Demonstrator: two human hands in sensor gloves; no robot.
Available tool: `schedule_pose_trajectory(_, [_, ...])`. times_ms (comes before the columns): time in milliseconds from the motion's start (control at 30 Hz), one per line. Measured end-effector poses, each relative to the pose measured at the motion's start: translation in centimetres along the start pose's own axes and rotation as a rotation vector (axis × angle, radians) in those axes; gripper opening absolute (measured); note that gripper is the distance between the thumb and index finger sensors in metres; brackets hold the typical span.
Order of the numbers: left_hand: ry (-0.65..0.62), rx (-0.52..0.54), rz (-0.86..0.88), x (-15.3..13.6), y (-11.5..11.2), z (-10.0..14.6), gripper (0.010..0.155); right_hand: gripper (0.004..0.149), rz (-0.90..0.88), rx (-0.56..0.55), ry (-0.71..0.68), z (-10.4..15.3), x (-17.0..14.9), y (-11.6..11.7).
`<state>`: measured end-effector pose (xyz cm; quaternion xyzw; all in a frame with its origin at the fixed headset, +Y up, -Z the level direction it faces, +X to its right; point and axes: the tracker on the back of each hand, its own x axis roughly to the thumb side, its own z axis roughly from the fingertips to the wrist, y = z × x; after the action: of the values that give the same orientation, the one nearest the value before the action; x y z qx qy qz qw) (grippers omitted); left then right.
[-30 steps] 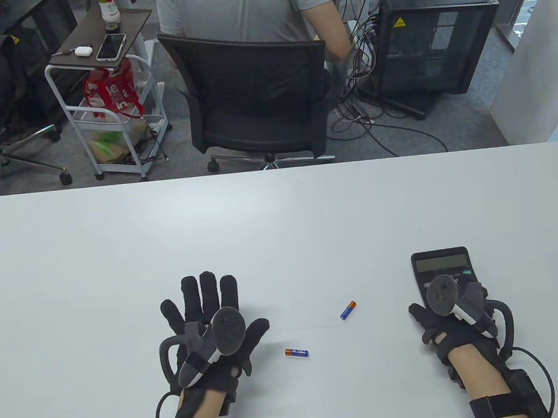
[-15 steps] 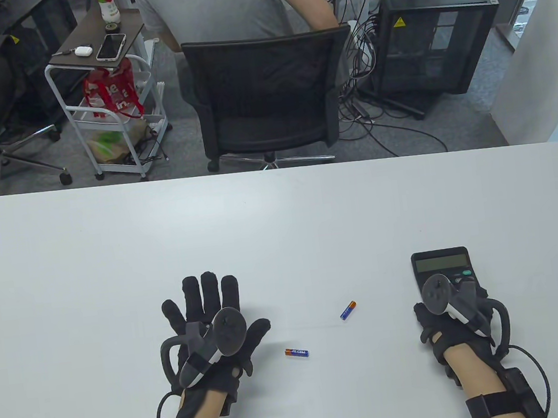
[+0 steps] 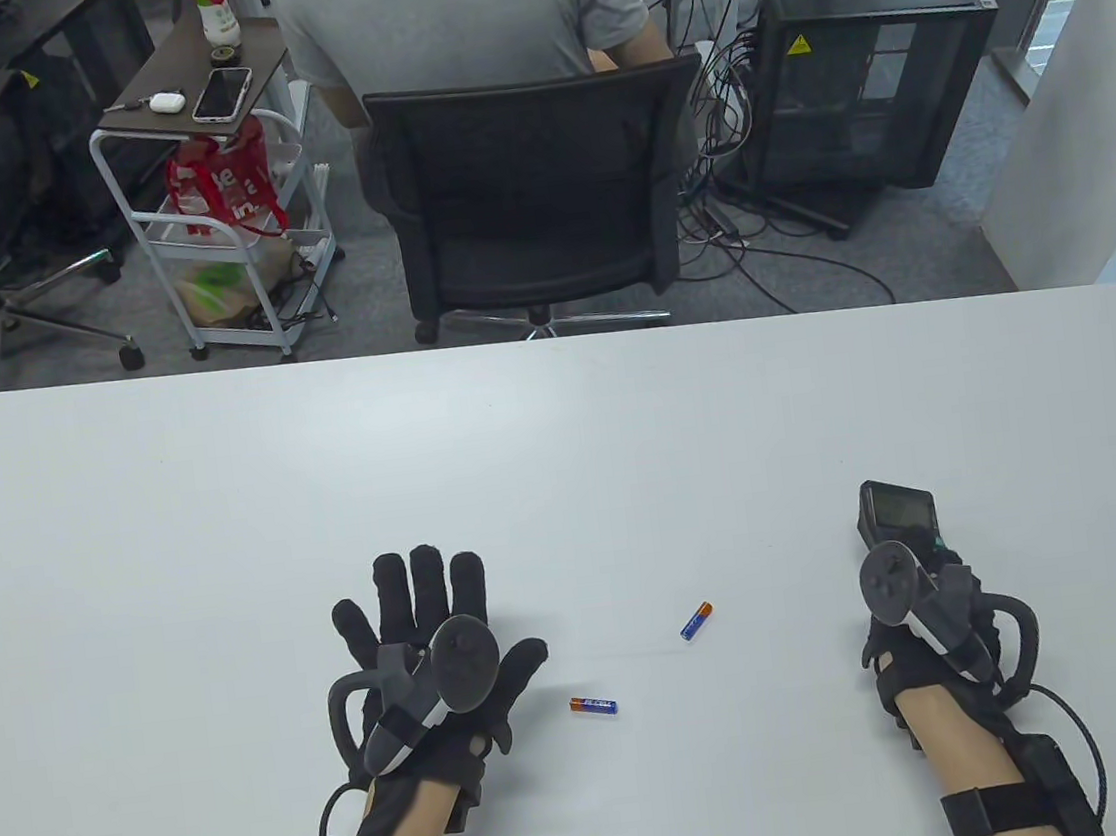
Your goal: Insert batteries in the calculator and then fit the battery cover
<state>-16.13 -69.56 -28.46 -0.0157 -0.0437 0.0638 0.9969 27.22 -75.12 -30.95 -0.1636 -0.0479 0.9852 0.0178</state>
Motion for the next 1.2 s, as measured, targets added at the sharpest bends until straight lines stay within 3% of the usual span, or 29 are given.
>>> schedule_pose_trajectory(167, [-0.007,0.013,0.013,-0.1,0.0,0.0,0.098,0.062,-0.224,-0.217,-0.091,1.4,0.8,-3.1])
schedule_pose_trajectory(500, [-0.047,0.028,0.053,0.6,-0.3,0.1,0.097,0.057,-0.486,-0.387,-0.288,4.4,2.3,-5.6])
schedule_pose_trajectory(800, [-0.1,0.025,0.064,1.7,-0.9,0.2,0.096,0.054,-0.764,-0.382,-0.363,5.3,2.5,-6.4])
schedule_pose_trajectory(967, [-0.114,0.027,0.107,1.8,-0.9,0.2,0.096,0.053,-0.769,-0.402,-0.398,5.6,2.9,-6.6])
schedule_pose_trajectory(1100, [-0.133,0.014,0.2,1.5,-0.8,0.3,0.096,0.053,-0.932,-0.35,-0.404,5.9,3.8,-7.4])
schedule_pose_trajectory(1200, [-0.162,0.012,0.324,1.3,-0.6,0.3,0.096,0.053,-0.936,-0.35,-0.437,6.1,5.0,-8.5])
